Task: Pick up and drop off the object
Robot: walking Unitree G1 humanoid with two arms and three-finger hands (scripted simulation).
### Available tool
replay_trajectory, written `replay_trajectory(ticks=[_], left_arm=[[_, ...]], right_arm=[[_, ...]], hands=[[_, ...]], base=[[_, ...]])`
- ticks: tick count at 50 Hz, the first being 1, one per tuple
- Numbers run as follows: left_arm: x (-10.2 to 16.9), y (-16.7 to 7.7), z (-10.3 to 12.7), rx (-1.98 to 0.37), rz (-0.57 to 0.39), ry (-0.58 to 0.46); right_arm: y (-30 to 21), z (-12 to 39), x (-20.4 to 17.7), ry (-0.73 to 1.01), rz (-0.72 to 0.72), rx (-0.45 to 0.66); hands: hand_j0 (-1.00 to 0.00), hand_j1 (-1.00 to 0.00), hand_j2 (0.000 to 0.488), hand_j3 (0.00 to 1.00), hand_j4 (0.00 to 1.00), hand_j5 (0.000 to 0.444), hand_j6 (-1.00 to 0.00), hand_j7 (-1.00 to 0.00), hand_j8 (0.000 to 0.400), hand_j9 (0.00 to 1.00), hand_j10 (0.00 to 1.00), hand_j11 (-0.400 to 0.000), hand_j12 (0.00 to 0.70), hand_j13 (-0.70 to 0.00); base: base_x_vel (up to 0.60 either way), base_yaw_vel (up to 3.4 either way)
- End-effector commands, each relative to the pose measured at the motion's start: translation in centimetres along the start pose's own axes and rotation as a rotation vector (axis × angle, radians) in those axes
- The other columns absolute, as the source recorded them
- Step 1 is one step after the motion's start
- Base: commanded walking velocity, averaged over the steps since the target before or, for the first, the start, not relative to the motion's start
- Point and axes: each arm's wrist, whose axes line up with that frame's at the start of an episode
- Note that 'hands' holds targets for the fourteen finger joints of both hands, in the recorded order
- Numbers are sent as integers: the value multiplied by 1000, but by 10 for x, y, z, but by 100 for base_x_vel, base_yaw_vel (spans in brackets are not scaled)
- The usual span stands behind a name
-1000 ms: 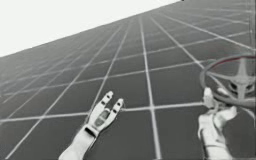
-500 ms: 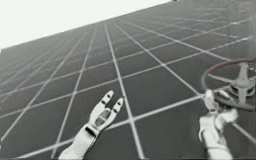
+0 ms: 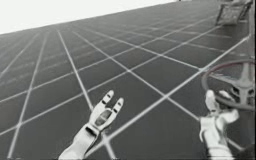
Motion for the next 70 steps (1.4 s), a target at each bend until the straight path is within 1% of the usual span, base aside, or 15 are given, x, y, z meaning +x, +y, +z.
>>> replay_trajectory(ticks=[1, 39, 70], left_arm=[[0, -7, 1, 20, -11, -5], [0, -7, 1, 20, -11, -5], [0, -7, 1, 20, -11, -5]], right_arm=[[5, 5, 0, -13, 31, 31], [5, 5, 0, -13, 31, 31], [5, 5, 0, -13, 31, 31]], hands=[[0, 0, 0, 1000, 1000, 0, 0, 0, 0, 1000, 1000, -400, 0, -700], [0, 0, 0, 1000, 1000, 0, 0, 0, 0, 1000, 1000, -400, 0, -700], [0, 0, 0, 1000, 1000, 0, 0, 0, 0, 1000, 1000, -400, 0, -700]], base=[[32, -58], [35, -49], [45, -34]])
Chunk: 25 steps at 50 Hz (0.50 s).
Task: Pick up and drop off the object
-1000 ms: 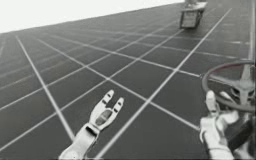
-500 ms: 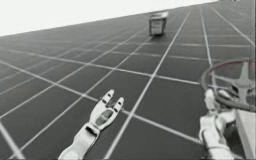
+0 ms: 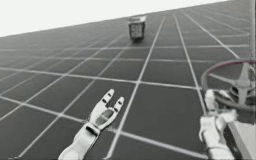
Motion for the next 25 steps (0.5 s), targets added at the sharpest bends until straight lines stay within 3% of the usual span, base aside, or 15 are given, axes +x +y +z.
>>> replay_trajectory(ticks=[1, 25], left_arm=[[3, -6, -2, 14, -13, 10], [3, -6, -2, 14, -13, 10]], right_arm=[[-5, 6, 4, -19, -6, 18], [-5, 6, 4, -19, -6, 18]], hands=[[0, 0, 0, 1000, 1000, 0, 0, 0, 0, 1000, 1000, -400, 0, -700], [0, 0, 0, 1000, 1000, 0, 0, 0, 0, 1000, 1000, -400, 0, -700]], base=[[48, -24], [50, -20]])
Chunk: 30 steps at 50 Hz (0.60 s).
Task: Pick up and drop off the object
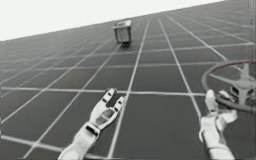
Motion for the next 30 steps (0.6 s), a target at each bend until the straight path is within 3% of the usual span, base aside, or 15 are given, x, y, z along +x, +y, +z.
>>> replay_trajectory(ticks=[1, 30], left_arm=[[1, -4, -1, 10, -4, 6], [1, -4, -1, 10, -4, 6]], right_arm=[[-2, 4, 3, -12, 2, 13], [-2, 4, 3, -12, 2, 13]], hands=[[0, 0, 0, 1000, 1000, 0, 0, 0, 0, 1000, 1000, -400, 0, -700], [0, 0, 0, 1000, 1000, 0, 0, 0, 0, 1000, 1000, -400, 0, -700]], base=[[52, -15], [55, -10]])
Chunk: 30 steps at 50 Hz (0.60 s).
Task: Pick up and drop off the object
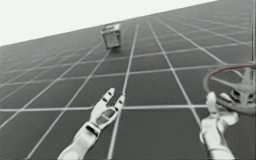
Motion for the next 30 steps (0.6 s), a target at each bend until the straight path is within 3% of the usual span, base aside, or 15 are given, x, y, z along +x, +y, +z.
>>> replay_trajectory(ticks=[1, 30], left_arm=[[-4, 6, 2, -23, -2, -15], [-4, 6, 2, -23, -2, -15]], right_arm=[[18, 7, -6, -34, 64, 0], [18, 7, -6, -34, 64, 0]], hands=[[0, 0, 0, 1000, 1000, 0, 0, 0, 0, 1000, 1000, -400, 0, -700], [0, 0, 0, 1000, 1000, 0, 0, 0, 0, 1000, 1000, -400, 0, -700]], base=[[58, -4], [59, -2]])
